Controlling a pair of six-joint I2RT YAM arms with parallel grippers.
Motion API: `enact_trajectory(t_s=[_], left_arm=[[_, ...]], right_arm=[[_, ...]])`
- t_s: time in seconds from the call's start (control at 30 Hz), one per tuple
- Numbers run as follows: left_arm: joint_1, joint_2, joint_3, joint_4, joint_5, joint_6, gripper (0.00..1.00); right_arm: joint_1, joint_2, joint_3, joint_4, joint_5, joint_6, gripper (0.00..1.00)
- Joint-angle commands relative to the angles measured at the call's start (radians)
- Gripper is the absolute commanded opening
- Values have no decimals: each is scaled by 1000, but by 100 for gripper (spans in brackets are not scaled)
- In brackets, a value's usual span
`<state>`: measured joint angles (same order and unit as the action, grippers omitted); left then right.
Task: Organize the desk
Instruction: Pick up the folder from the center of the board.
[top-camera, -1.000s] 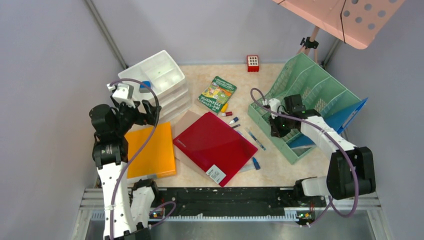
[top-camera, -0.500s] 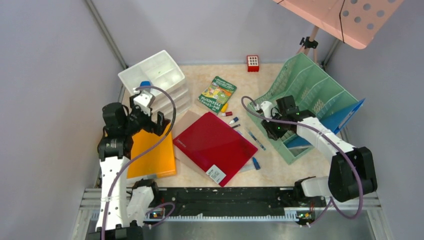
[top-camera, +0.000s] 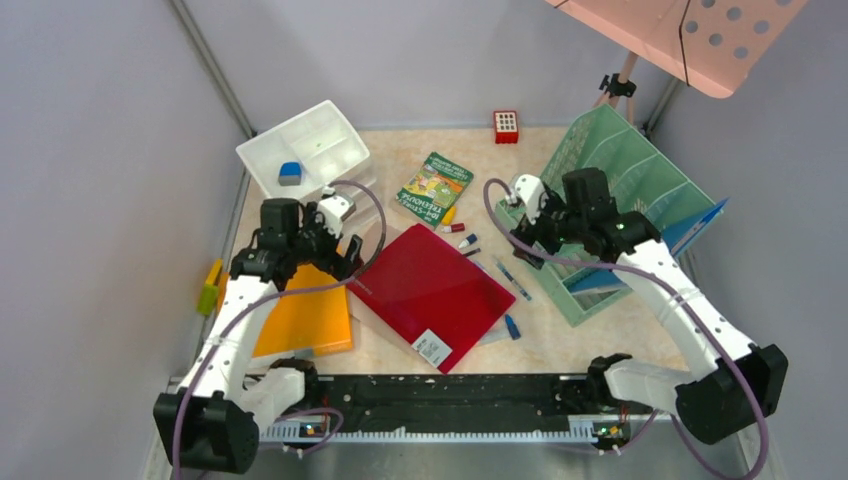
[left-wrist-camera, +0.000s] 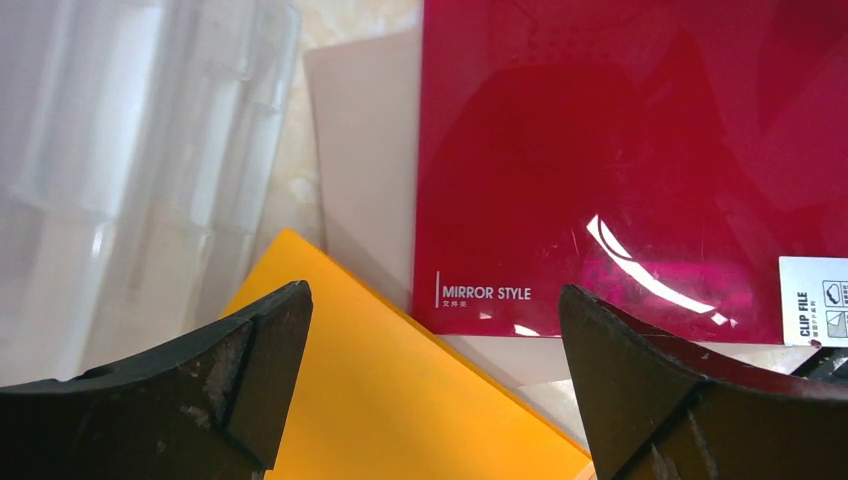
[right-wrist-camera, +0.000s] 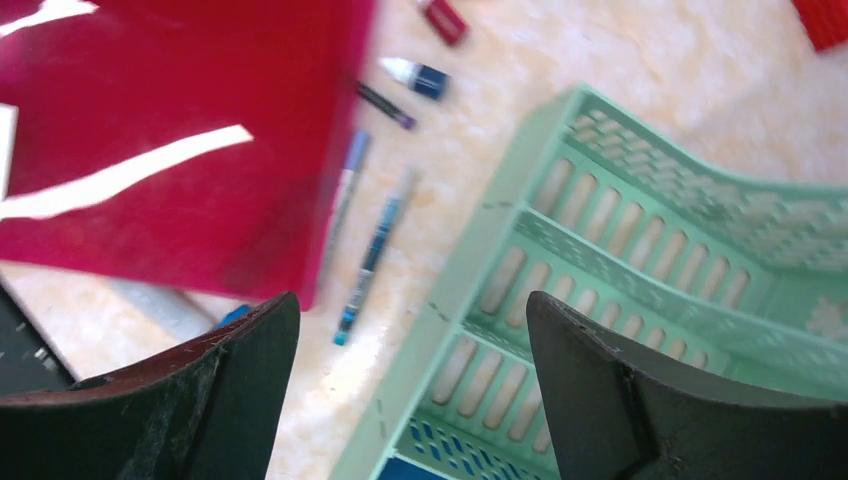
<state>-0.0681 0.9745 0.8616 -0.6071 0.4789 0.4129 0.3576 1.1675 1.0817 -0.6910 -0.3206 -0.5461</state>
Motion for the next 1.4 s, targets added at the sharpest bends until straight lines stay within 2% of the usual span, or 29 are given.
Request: enact_trajectory(t_s=[0.0,0.07,0.37,0.57,0.87,1.17,1.37], left_arm=[[-55,76,5,58,-48,-50,98],[-83,135,22,57,-59,-76,98],[-141,365,136,5,-100,-157,98],[-147,457,163,-12,-107,-169,98],[-147,560,213,-66,-100,-181,98],[-147,565,169,-42,-73,-194,98],[-151,570,131,-23,-65,-195,98]], right_arm=[[119,-47,-35,-57,-127,-98,83],[201,-67,-98,-20,-122,-115,84],[673,-79,-357,234,87,-197,85],[876,-39,-458,421,202,-223,85],[1029,34,-506,585,279,-234,85],[1065,121,-508,665,317,-248,83],[1069,175,-550,789,416,-271,80]])
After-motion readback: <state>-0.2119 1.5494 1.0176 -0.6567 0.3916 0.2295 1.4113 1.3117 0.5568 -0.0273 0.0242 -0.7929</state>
